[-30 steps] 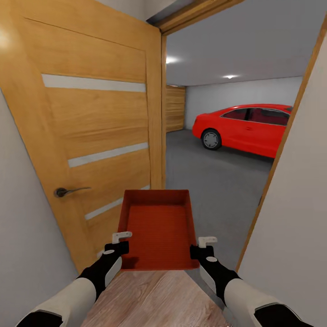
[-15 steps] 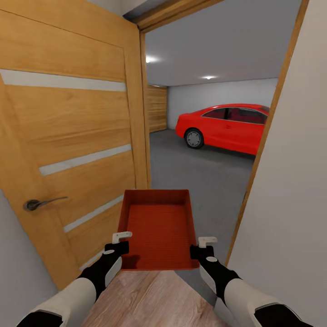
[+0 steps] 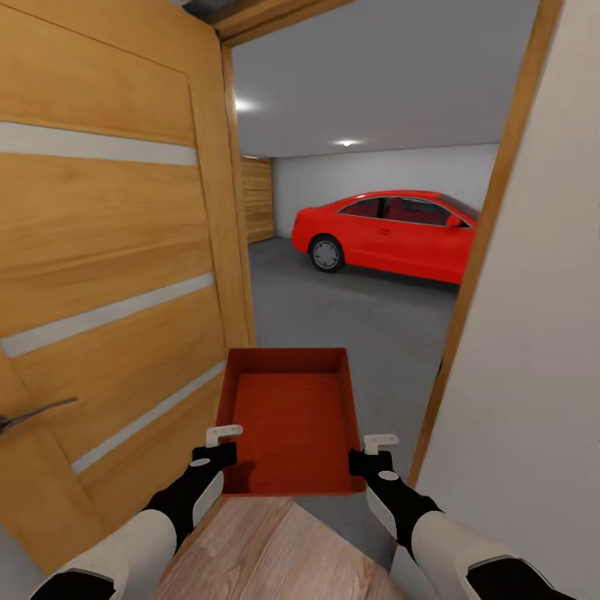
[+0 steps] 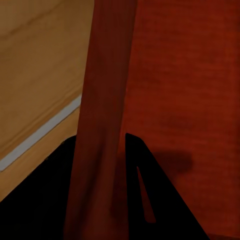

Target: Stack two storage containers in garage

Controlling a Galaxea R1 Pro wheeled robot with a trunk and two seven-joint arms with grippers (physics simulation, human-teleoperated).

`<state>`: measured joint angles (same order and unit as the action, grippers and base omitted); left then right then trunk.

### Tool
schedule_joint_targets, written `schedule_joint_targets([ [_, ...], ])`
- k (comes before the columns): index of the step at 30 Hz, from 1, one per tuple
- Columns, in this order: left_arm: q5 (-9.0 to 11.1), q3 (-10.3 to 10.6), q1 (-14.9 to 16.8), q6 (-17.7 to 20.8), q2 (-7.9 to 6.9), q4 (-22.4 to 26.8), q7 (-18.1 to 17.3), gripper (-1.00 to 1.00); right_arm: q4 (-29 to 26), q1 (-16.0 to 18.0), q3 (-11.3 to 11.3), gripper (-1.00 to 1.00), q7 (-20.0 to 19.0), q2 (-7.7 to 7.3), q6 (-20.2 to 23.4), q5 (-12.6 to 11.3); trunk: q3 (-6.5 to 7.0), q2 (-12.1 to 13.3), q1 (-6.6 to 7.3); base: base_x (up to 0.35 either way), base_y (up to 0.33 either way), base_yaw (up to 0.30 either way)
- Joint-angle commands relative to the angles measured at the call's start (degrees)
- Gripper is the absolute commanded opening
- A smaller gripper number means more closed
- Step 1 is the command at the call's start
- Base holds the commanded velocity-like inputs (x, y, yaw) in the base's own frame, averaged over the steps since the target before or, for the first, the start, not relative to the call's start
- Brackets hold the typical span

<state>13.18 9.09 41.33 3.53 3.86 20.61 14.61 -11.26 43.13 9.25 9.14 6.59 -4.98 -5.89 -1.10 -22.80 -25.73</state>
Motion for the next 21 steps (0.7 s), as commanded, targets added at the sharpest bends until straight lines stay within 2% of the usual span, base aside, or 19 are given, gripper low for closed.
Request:
schedule_joint_targets([
  [1,-0.8,-2.9,0.1,-2.7,-2.19,0.3,1.4,-1.00,0.2,0.0,0.4,-1.00,0.3,-0.01,-0.2,-1.1,-0.11,-0.1,-0.05,0.200,0.168,-0.255],
  [21,-0.8,-2.9,0.1,-2.7,-2.19,0.3,1.1,-1.00,0.2,0.0,0.4,-1.00,0.3,-0.01,-0.2,-1.1,-0.11,-0.1,-0.05,0.201,0.196,-0.255],
])
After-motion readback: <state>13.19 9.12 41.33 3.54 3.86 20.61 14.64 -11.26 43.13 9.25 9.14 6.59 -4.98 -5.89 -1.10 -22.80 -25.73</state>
